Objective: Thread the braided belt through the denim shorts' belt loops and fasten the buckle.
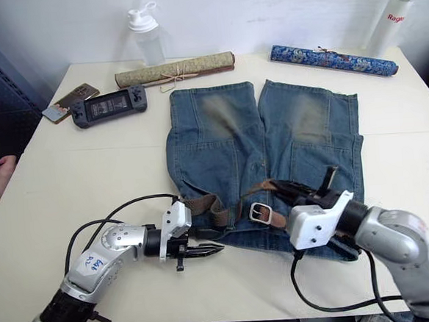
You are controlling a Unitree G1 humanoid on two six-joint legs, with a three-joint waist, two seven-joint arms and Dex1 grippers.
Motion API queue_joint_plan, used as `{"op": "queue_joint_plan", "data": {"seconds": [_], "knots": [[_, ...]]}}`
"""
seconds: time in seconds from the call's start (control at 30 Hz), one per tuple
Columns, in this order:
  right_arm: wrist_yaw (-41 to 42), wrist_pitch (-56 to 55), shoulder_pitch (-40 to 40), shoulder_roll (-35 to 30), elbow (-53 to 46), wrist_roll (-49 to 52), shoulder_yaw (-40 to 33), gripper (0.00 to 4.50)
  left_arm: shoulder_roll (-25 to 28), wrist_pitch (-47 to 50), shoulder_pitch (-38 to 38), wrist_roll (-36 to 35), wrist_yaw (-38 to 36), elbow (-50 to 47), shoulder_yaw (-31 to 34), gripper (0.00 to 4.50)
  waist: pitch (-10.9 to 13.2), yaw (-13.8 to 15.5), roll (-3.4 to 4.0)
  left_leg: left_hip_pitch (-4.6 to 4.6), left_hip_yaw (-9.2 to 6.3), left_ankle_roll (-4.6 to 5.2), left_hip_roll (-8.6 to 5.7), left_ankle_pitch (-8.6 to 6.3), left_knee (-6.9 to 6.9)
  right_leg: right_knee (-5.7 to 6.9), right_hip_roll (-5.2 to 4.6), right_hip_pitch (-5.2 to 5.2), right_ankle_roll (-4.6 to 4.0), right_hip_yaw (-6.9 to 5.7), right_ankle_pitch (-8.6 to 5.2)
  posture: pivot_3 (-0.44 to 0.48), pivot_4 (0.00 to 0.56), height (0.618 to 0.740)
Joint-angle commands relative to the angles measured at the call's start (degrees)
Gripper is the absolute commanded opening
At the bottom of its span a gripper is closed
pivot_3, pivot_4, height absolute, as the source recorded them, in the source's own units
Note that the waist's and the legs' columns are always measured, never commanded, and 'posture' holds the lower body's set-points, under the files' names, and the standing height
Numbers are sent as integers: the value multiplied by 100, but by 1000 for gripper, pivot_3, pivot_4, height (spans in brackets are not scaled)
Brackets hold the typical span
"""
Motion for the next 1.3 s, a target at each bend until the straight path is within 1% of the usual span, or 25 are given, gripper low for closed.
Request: {"op": "queue_joint_plan", "data": {"seconds": [0.03,0.13,0.17,0.27,0.3,0.37,0.47,0.53,0.6,0.67,0.73,0.77,0.9,0.93,0.97,1.03,1.07,1.1,1.2,1.27,1.3], "knots": [[-305,-37,-40,-89,277,-88,-756,0,270,241,478,438,17,794,-166,1839,-1,-4,-1,0,1,0,0,1,1,2,0,-1,-1,1,1,0,150,717],[-364,-51,-30,-75,426,-127,-920,0,298,125,603,303,-100,790,-8,1839,-1,-37,-1,0,9,7,0,9,1,10,1,-9,-3,9,2,0,150,717],[-384,-50,-1,-45,466,-86,-992,0,319,150,707,121,-208,726,133,1839,-1,-51,-1,0,11,23,3,20,0,13,5,-12,-4,10,2,0,150,717],[-274,-30,115,-42,511,266,-1178,0,301,463,937,-571,-450,510,626,1839,0,-147,-2,-1,15,22,16,22,-3,19,16,-18,-15,9,-5,0,150,717],[-217,-46,166,-66,514,376,-1244,0,305,517,972,-686,-477,464,725,1839,0,-170,-2,-2,16,21,21,22,-3,21,21,-19,-18,7,-6,0,150,717],[-153,-89,240,-104,532,506,-1354,0,321,536,1013,-746,-499,429,822,1839,0,-175,-2,0,22,18,31,25,-1,23,37,-20,-21,7,-9,0,150,717],[188,-91,665,-193,510,936,-1884,0,342,441,1053,-691,-478,521,937,1839,0,-168,-2,5,32,17,35,26,1,25,56,-22,-22,4,-9,0,150,717],[559,285,1129,-209,225,1469,-2163,0,271,454,1035,-772,-389,664,1102,1839,0,-162,-2,11,37,17,43,25,2,25,73,-20,-22,15,-9,0,150,717],[715,877,1328,-246,-167,1946,-2311,0,256,420,1005,-809,-423,751,1149,1839,0,-178,-2,12,38,17,50,24,3,26,71,-20,-23,36,-9,0,150,717],[769,1195,1302,-346,-474,2079,-2317,0,245,362,961,-815,-449,822,1170,1839,-1,-221,1,21,44,14,57,22,4,36,69,-23,-28,52,-6,0,150,717],[766,1347,1193,-396,-678,2058,-2205,0,197,316,910,-835,-455,881,1218,1839,-3,-236,4,31,46,22,64,14,2,43,64,-23,-52,55,5,0,150,717],[734,1391,1126,-393,-737,2028,-2109,0,178,296,891,-843,-464,894,1231,1839,-4,-234,2,35,46,-3,70,0,0,43,64,-23,-65,55,8,0,150,717],[604,1333,899,-314,-737,1716,-1754,0,180,292,899,-940,-556,770,1271,1839,-5,-212,1,36,45,-19,80,0,-4,45,67,-28,-89,51,0,0,150,717],[594,1315,869,-304,-718,1666,-1709,0,184,327,913,-1025,-595,704,1313,2318,-5,-209,1,30,45,-27,80,5,-5,47,67,-37,-92,51,-2,0,150,717],[566,1323,833,-286,-706,1640,-1672,0,193,345,917,-1072,-606,647,1343,2459,-5,-201,1,23,46,-27,81,32,-4,53,71,-46,-94,51,-3,0,150,717],[525,1338,753,-261,-680,1612,-1620,0,203,380,902,-1096,-524,575,1393,3205,-5,-170,1,-1,57,-28,79,46,0,77,74,-79,-94,56,-3,0,150,717],[481,1396,672,-234,-681,1624,-1547,0,266,545,880,-1232,-527,491,1470,3529,-5,-163,0,-3,60,-28,79,50,3,86,75,-85,-94,56,-3,0,150,717],[454,1408,599,-234,-659,1584,-1475,0,329,732,862,-1438,-515,353,1618,3760,-3,-164,-4,-2,65,-29,79,57,7,102,80,-92,-95,54,-3,0,150,717],[375,1468,423,-219,-604,1562,-1375,0,505,1241,876,-1986,-531,-52,2011,3760,2,-177,-13,-1,67,-36,83,68,9,129,81,-106,-102,62,-7,0,150,717],[322,1553,278,-217,-569,1577,-1313,0,705,1641,950,-2471,-610,-420,2300,3760,7,-186,-21,-1,67,-38,88,67,8,135,81,-110,-113,73,-13,0,150,717],[287,1578,189,-232,-527,1521,-1266,0,813,1921,989,-2828,-642,-600,2476,3760,11,-182,-27,-5,67,-41,92,67,6,136,82,-114,-115,72,-14,0,150,717]]}}
